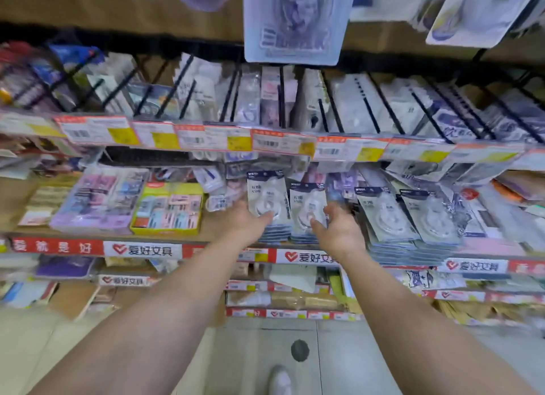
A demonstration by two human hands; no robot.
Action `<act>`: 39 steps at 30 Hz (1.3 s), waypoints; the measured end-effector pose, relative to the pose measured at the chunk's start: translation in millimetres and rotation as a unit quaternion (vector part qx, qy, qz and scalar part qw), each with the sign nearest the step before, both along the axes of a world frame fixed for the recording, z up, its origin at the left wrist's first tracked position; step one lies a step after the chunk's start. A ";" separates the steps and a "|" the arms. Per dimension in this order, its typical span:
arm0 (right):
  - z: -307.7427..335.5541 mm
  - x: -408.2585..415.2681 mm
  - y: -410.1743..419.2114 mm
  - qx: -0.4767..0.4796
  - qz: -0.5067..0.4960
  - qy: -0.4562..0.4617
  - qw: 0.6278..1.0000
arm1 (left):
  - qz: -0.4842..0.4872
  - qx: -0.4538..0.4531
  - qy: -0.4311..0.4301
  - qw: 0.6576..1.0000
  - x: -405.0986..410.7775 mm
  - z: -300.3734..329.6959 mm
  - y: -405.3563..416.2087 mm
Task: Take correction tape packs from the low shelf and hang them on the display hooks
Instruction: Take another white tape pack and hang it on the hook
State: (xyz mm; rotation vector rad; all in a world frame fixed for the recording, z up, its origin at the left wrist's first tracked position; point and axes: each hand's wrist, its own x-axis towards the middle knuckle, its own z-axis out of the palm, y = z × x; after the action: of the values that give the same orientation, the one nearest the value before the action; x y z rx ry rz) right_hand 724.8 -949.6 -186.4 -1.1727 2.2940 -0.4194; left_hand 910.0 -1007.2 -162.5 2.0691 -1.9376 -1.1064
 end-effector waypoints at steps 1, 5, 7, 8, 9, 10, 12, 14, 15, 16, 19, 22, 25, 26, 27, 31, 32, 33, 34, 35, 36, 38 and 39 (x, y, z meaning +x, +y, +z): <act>-5.8 -4.2 -3.8 0.010 0.003 -0.003 1.000 | 0.021 0.007 0.002 1.000 -5.3 -0.7 0.1; -19.2 -13.8 -15.9 0.033 0.006 -0.023 0.999 | 0.100 0.028 0.016 0.994 -20.9 -0.9 -2.2; -23.4 -17.6 -20.4 0.031 0.004 -0.040 0.999 | 0.122 0.024 0.020 0.992 -26.3 2.4 -1.0; -25.8 -19.7 -22.6 0.030 0.002 -0.050 0.998 | 0.132 0.028 0.025 0.991 -28.1 1.8 -1.3; -28.0 -22.1 -24.5 0.030 0.000 -0.060 0.998 | 0.141 0.034 0.038 0.989 -28.9 2.6 -1.0; -29.7 -24.6 -26.1 0.033 -0.008 -0.072 0.997 | 0.153 0.042 0.060 0.985 -29.0 1.8 -1.4; -30.8 -28.5 -27.9 0.042 -0.025 -0.101 0.994 | 0.174 0.056 0.102 0.978 -27.2 0.5 -3.4; -29.9 -30.6 -27.0 0.055 -0.037 -0.129 0.989 | 0.182 0.067 0.115 0.974 -24.3 -2.0 -4.7; -28.6 -31.3 -25.7 0.054 -0.040 -0.137 0.988 | 0.183 0.066 0.119 0.974 -21.9 -5.1 -5.7; -28.8 -32.3 -24.6 0.054 -0.049 -0.146 0.987 | 0.187 0.065 0.122 0.973 -19.2 -8.3 -7.3; -24.1 -31.9 -21.1 0.038 -0.079 -0.171 0.981 | 0.180 0.057 0.092 0.978 -11.4 -12.7 -8.5; -17.3 -28.9 -15.4 -0.002 -0.112 -0.192 0.975 | 0.190 0.059 0.099 0.975 -4.2 -20.0 -9.1; -8.5 -22.1 -5.6 -0.044 -0.135 -0.201 0.969 | 0.222 0.044 0.153 0.962 8.3 -25.4 -8.1; -4.5 -18.5 -2.1 -0.058 -0.142 -0.207 0.966 | 0.233 0.041 0.180 0.955 13.2 -24.9 -6.0; 0.4 -13.8 1.4 -0.077 -0.149 -0.216 0.962 | 0.235 0.047 0.202 0.950 18.6 -22.6 -2.7; 24.2 21.0 14.6 -0.147 -0.143 -0.259 0.944 | 0.210 0.057 0.288 0.932 42.6 -7.7 14.3; 30.3 34.0 16.5 -0.158 -0.137 -0.270 0.940 | 0.205 0.059 0.310 0.926 51.3 -3.9 18.0; 36.0 48.8 17.5 -0.164 -0.129 -0.279 0.937 | 0.200 0.061 0.329 0.921 61.5 -0.1 21.5; 41.7 65.1 18.5 -0.167 -0.115 -0.285 0.937 | 0.196 0.062 0.345 0.916 73.6 3.0 24.6; 48.6 83.7 19.9 -0.168 -0.099 -0.288 0.938 | 0.195 0.054 0.351 0.914 87.3 7.8 28.5; 54.6 102.1 21.0 -0.165 -0.080 -0.290 0.939 | 0.193 0.041 0.360 0.912 103.0 12.3 31.5; 60.1 140.4 22.3 -0.158 -0.045 -0.293 0.942 | 0.202 0.024 0.380 0.902 139.5 17.1 37.8; 62.8 160.7 22.9 -0.156 -0.025 -0.294 0.943 | 0.213 0.014 0.380 0.900 159.7 19.5 41.4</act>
State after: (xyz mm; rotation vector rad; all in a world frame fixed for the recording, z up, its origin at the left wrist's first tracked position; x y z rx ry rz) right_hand 885.4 -926.7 -123.6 -0.9580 1.7728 -1.0311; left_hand 1069.7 -965.9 -143.0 1.5750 -1.0437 -1.5082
